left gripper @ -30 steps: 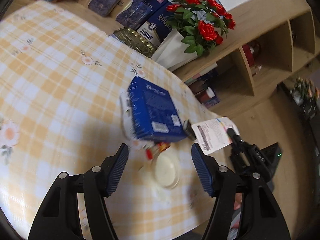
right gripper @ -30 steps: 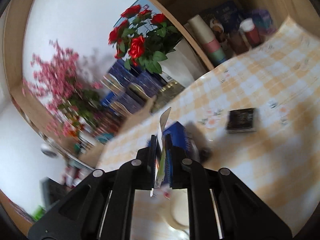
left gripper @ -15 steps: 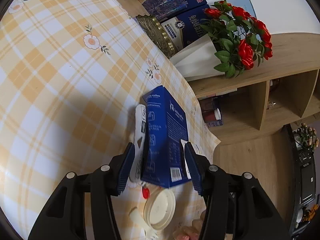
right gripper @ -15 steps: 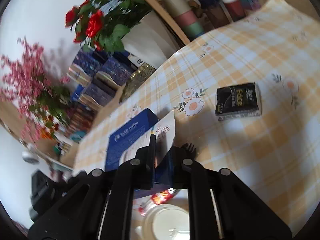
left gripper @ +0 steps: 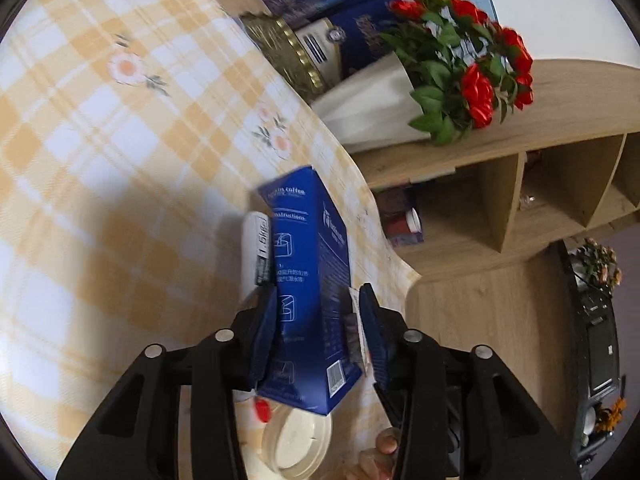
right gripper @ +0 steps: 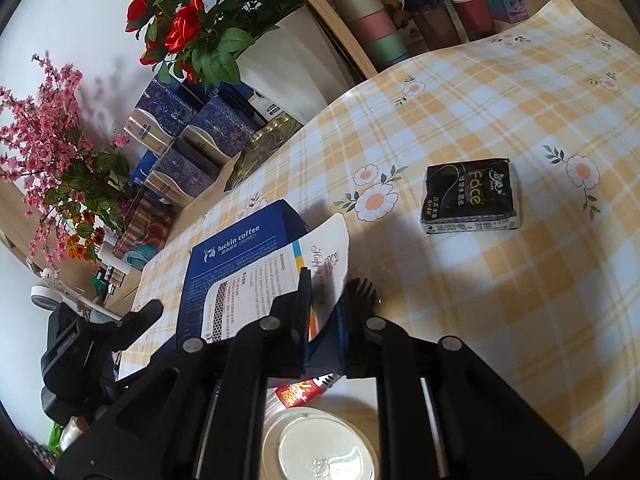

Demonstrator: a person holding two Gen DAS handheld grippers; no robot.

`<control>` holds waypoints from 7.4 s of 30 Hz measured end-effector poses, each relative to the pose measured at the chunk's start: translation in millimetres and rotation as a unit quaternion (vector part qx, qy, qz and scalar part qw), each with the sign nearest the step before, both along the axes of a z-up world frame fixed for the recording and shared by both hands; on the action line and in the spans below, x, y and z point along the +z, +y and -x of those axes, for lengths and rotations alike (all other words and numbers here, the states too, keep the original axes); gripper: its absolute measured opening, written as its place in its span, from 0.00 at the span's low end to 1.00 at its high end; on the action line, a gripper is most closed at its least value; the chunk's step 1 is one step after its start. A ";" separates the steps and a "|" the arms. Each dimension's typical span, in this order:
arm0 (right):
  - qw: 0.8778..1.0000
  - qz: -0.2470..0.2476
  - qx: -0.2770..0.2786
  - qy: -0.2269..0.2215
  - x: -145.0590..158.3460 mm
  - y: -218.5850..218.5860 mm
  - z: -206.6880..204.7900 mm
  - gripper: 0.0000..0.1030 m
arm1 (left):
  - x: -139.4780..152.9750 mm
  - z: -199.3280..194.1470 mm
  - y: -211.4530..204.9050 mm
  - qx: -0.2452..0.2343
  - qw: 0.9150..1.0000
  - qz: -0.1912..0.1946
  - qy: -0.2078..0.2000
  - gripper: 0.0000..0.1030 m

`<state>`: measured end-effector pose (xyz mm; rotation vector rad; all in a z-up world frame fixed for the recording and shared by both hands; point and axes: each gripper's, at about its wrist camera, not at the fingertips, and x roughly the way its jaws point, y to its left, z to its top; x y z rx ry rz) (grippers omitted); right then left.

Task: Collect trash
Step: 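Grasp the blue luckin coffee packet with the left tool, then carry the blue packet into the brown bin and open the left tool while the right tool holds the card, then lower the white card into the brown bin and open the right tool, then move the right tool back up to the white round plate, then grasp the rim of the white round plate with the right tool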

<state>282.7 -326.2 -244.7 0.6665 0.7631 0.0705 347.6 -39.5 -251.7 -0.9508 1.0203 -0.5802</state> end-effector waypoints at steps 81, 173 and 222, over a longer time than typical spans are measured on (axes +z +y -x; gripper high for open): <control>0.999 0.011 0.033 -0.039 60.9 11.0 311.0 0.11 | -111.6 336.4 -69.8 -0.439 0.780 -0.441 -0.067 0.16; 0.946 0.240 0.183 0.116 -63.3 144.7 291.5 0.94 | 30.0 364.9 120.1 0.059 0.888 -0.418 -0.184 0.94; 0.958 0.227 0.149 0.097 -15.4 102.3 62.8 0.85 | 20.5 305.1 110.6 0.075 0.881 -0.444 -0.148 0.94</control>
